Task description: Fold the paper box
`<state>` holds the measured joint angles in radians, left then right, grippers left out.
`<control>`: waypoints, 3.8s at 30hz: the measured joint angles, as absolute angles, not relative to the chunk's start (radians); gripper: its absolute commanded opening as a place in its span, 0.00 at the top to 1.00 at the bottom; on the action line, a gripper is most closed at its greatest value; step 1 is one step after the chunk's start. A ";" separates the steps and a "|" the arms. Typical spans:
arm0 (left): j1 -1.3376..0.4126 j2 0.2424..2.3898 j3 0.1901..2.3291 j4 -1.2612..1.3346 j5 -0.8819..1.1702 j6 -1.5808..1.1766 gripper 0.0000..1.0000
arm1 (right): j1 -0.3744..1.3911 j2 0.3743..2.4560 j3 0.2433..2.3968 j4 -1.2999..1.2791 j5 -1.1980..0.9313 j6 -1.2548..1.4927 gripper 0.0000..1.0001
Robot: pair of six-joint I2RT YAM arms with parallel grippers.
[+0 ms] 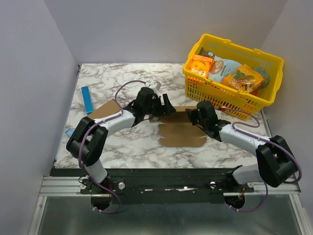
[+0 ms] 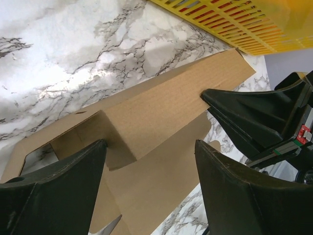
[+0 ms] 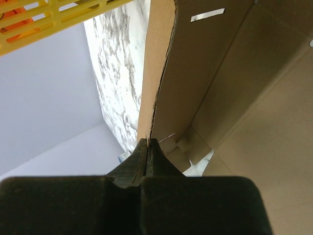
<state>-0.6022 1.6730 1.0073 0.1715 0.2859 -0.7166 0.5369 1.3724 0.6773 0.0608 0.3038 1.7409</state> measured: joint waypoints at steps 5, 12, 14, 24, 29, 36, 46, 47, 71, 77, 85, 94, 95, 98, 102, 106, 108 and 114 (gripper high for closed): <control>-0.595 1.697 1.005 0.229 0.332 -0.742 0.18 | 0.535 1.374 0.677 0.064 0.311 1.728 0.99; -0.583 1.746 1.006 0.276 0.358 -0.759 0.31 | 0.533 1.394 0.677 0.076 0.313 1.725 0.99; -0.581 1.747 1.006 0.277 0.358 -0.764 0.37 | 0.533 1.394 0.677 0.078 0.313 1.724 1.00; -0.569 1.777 0.998 0.334 0.373 -0.802 0.52 | 0.532 1.394 0.677 0.083 0.324 1.712 0.99; -0.569 1.789 0.998 0.361 0.387 -0.813 0.55 | 0.530 1.395 0.677 0.083 0.326 1.708 0.99; -0.553 1.789 0.969 0.394 0.397 -0.813 0.20 | 0.529 1.396 0.677 0.084 0.328 1.708 0.99; -0.514 1.684 0.862 0.356 0.363 -0.747 0.21 | 0.529 1.395 0.677 0.084 0.328 1.708 0.99; -0.514 1.680 0.859 0.352 0.351 -0.741 0.21 | 0.529 1.395 0.677 0.084 0.328 1.708 0.99; -0.557 1.827 0.877 0.318 0.279 -0.692 0.66 | 0.529 1.401 0.683 0.083 0.328 1.708 0.99; -0.612 1.851 0.939 0.307 0.241 -0.666 0.68 | 0.529 1.408 0.688 0.083 0.328 1.707 0.99; -0.662 1.861 0.982 0.253 0.147 -0.628 0.67 | 0.528 1.418 0.694 0.084 0.328 1.703 0.99; -0.670 1.879 0.982 0.299 0.130 -0.652 0.56 | 0.522 1.423 0.696 0.084 0.329 1.701 1.00; -0.671 1.878 0.977 0.308 0.127 -0.653 0.52 | 0.522 1.423 0.696 0.084 0.329 1.701 0.99; -0.672 1.865 0.954 0.327 0.124 -0.655 0.33 | 0.522 1.423 0.696 0.084 0.329 1.701 0.99; -0.666 1.782 0.898 0.313 0.125 -0.624 0.20 | 0.524 1.420 0.696 0.084 0.329 1.702 0.99; -0.658 1.634 0.841 0.273 0.126 -0.550 0.14 | 0.525 1.415 0.695 0.080 0.329 1.702 0.99; -0.650 1.551 0.807 0.251 0.126 -0.514 0.11 | 0.525 1.413 0.695 0.077 0.329 1.702 0.99; -0.546 1.324 0.709 0.204 0.142 -0.444 0.10 | 0.525 1.411 0.694 0.072 0.329 1.701 0.99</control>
